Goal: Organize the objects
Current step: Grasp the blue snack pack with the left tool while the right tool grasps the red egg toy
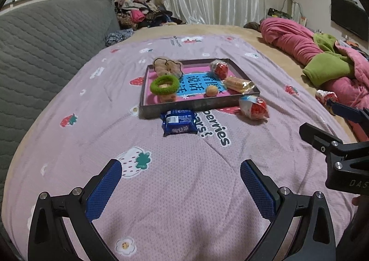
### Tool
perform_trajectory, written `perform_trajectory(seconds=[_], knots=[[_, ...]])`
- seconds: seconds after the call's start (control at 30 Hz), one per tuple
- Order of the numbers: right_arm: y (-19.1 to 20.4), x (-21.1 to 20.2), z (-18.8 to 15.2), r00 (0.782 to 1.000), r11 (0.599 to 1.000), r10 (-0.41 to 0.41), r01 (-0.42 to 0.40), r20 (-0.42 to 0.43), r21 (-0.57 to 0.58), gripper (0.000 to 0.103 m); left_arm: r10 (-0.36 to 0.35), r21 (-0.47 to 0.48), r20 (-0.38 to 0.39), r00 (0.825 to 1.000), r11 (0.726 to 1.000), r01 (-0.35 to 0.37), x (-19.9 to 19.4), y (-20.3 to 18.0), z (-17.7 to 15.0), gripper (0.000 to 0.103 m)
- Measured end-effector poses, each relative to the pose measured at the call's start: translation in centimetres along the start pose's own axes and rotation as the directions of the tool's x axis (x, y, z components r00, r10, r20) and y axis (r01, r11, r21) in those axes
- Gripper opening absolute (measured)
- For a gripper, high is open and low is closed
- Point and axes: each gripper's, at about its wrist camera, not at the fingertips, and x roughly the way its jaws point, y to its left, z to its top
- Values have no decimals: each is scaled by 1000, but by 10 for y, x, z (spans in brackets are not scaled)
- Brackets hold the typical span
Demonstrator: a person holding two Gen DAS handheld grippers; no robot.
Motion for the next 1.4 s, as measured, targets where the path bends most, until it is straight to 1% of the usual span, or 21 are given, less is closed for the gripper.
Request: perform_trajectory(seconds=[0.27, 0.43, 0.63, 0.7, 0.77, 0.87, 1.07, 1.13, 1.17, 1.2, 1.23, 1.27, 1.3, 1.37, 1.4], knots=[[-8, 57, 10, 996, 998, 62, -61, -56, 33, 102, -13, -31, -48, 999, 999, 12, 58, 7, 15, 103], [-12, 98, 17, 995, 999, 35, -32, -91, 25, 102, -14, -20, -85, 996, 1000, 13, 103, 7, 24, 103], [-24, 141, 18, 990, 998, 50, -43, -135, 53, 102, -20, -29, -113, 993, 999, 17, 145, 8, 35, 103], [-25, 151, 18, 988, 999, 43, -37, -146, 40, 102, -12, -35, -118, 993, 999, 8, 156, 11, 38, 103], [-27, 160, 18, 989, 999, 28, -24, -144, 31, 102, -22, -46, -120, 992, 999, 17, 166, 13, 41, 103], [-28, 170, 19, 988, 999, 40, -35, -148, 32, 102, -16, -47, -131, 991, 999, 10, 180, 15, 45, 103], [-24, 187, 22, 986, 999, 41, -39, -162, 15, 102, -30, -70, -145, 989, 997, 19, 200, 17, 51, 103], [-22, 191, 23, 986, 999, 41, -41, -163, 8, 97, -42, -76, -154, 987, 997, 30, 205, 18, 53, 100], [-21, 192, 24, 986, 999, 45, -44, -160, 5, 91, -50, -80, -153, 987, 996, 38, 207, 18, 54, 97], [-20, 193, 24, 986, 999, 50, -50, -159, 4, 85, -56, -83, -153, 987, 996, 44, 209, 18, 55, 88], [-18, 193, 25, 985, 998, 57, -57, -160, 1, 81, -61, -88, -161, 985, 995, 47, 211, 19, 56, 74], [-17, 194, 25, 985, 998, 64, -65, -162, 2, 71, -84, -95, -165, 983, 993, 69, 213, 19, 55, 70], [-17, 195, 26, 985, 997, 70, -71, -160, 2, 64, -95, -97, -169, 981, 992, 79, 214, 19, 56, 68], [-15, 192, 26, 986, 997, 73, -74, -148, -2, 59, -92, -91, -170, 981, 993, 77, 214, 16, 56, 66], [-15, 192, 27, 987, 997, 76, -78, -144, -3, 56, -97, -94, -172, 980, 992, 82, 214, 16, 56, 63]])
